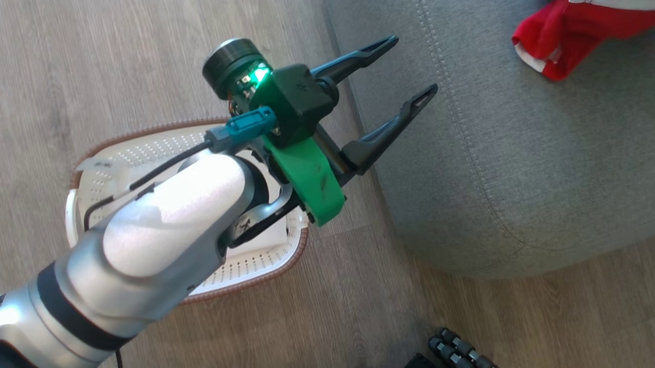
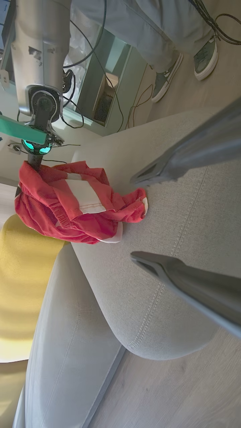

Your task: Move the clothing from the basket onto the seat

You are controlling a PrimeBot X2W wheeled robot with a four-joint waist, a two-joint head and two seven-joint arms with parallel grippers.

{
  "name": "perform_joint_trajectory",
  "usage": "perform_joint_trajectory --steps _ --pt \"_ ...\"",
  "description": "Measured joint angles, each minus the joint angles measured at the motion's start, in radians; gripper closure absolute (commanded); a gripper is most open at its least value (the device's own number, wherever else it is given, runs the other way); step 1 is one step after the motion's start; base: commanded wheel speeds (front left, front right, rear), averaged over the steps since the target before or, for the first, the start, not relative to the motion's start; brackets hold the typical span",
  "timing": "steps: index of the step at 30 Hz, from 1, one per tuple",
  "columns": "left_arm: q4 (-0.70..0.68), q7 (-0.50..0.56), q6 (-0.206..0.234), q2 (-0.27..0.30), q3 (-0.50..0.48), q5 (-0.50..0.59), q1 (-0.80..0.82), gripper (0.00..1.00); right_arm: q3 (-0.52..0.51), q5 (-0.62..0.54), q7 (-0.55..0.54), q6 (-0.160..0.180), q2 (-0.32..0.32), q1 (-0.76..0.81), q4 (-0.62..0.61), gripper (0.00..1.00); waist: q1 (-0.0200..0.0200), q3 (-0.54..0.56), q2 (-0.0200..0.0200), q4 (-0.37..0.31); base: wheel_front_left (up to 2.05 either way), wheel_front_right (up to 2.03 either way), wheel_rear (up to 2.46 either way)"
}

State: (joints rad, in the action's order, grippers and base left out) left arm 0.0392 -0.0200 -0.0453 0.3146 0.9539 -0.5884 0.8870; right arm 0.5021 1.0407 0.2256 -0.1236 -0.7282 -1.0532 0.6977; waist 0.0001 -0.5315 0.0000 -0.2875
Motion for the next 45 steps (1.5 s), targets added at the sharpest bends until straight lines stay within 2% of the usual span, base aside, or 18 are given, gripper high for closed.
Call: perform_joint_trajectory --steps 11,16,19,20,21,36,45 --pt "0.018 0.000 -0.008 -0.001 0.003 0.003 0.014 0.00 0.119 0.003 -0.144 0.000 0.074 0.000 0.157 1.00 0.0000 -0.036 0.0000 0.015 0.00 0.00 0.00" --pt "0.023 -0.001 -0.008 -0.002 0.004 0.003 0.022 0.00 0.157 0.027 -0.200 0.000 0.102 0.000 0.185 0.99 0.0000 -0.037 0.0000 0.020 0.00 0.00 0.00" --pt "0.026 -0.004 -0.008 -0.002 0.005 0.003 0.028 0.00 0.173 0.036 -0.200 0.000 0.104 0.000 0.195 0.33 0.0000 -0.030 0.0000 0.023 0.00 0.00 0.00" --pt "0.028 -0.007 -0.008 -0.002 0.005 0.002 0.028 0.00 0.181 0.037 -0.201 0.000 0.104 0.000 0.199 0.03 -0.0001 -0.025 0.0000 0.023 0.00 0.00 0.00" --pt "0.031 -0.009 -0.008 -0.002 0.006 0.001 0.027 0.00 0.188 0.037 -0.203 0.000 0.104 0.000 0.202 0.00 0.0000 -0.020 0.0000 0.023 0.00 0.00 0.00" --pt "0.056 -0.044 -0.004 -0.002 0.006 -0.028 -0.020 0.00 0.275 0.083 -0.299 0.000 0.088 0.001 0.207 0.00 -0.0001 0.089 0.0000 0.003 0.00 0.00 0.00" --pt "0.054 -0.067 0.025 0.012 0.000 -0.051 -0.049 0.00 0.324 0.124 -0.315 0.000 0.032 0.042 0.104 0.00 -0.0001 0.161 0.0001 -0.023 0.00 0.00 0.00"
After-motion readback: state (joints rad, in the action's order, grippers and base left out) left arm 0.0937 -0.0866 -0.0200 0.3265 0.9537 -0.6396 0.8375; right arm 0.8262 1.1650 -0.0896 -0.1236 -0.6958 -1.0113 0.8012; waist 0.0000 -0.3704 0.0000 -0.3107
